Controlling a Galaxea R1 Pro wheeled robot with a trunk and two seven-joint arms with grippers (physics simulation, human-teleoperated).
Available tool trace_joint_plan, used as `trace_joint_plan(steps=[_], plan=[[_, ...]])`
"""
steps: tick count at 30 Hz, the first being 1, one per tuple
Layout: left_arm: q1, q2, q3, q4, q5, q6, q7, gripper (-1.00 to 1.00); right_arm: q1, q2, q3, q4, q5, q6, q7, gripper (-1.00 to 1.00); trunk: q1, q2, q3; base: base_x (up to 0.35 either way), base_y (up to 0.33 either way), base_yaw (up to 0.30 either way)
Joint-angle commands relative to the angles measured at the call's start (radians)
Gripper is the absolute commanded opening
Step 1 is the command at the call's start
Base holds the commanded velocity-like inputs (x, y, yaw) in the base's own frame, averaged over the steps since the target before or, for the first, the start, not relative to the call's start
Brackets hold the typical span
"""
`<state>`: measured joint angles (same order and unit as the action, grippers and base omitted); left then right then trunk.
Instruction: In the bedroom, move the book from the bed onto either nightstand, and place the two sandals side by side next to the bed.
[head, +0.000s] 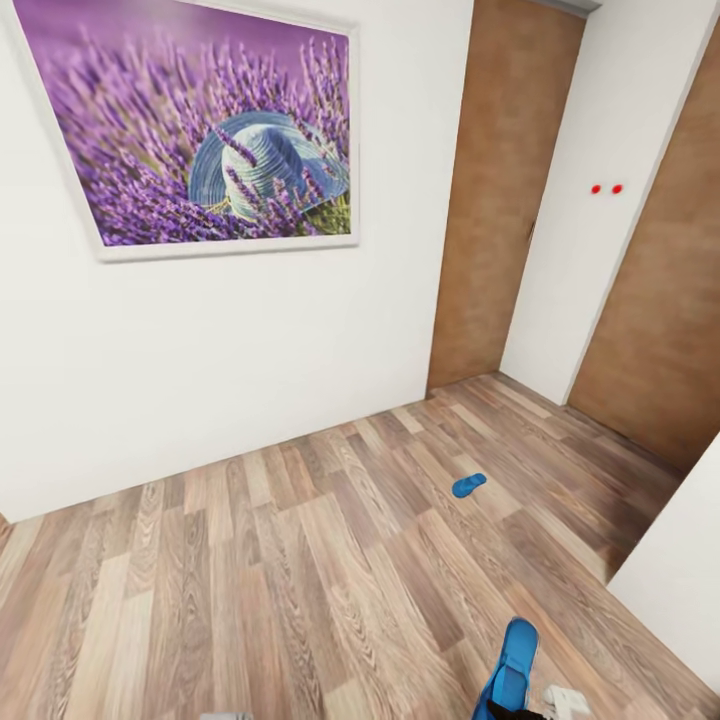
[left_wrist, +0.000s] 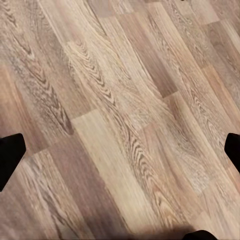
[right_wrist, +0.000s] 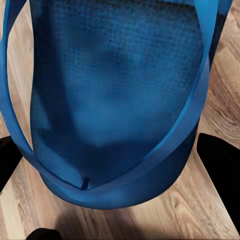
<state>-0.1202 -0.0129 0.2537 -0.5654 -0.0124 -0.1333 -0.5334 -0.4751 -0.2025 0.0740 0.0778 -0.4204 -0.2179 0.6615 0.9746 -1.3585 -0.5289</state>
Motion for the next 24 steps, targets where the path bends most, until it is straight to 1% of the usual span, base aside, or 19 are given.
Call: trace_joint_plan(steps=[1, 24], plan=[[-0.001, -0.001, 0.007, 0.0, -0.001, -0.001, -0.008, 1.0, -0.002, 0.0, 0.007, 0.004, -0.008, -0.008, 0.005, -1.0, 0.001, -0.001, -0.001, 0.327, 0.147, 0.0], [-0.001, -0.001, 0.007, 0.001, -0.001, -0.001, -0.008, 1.0, -0.002, 0.0, 0.007, 0.004, -0.008, -0.008, 0.004, -1.0, 0.001, -0.001, -0.001, 0.327, 0.147, 0.0]])
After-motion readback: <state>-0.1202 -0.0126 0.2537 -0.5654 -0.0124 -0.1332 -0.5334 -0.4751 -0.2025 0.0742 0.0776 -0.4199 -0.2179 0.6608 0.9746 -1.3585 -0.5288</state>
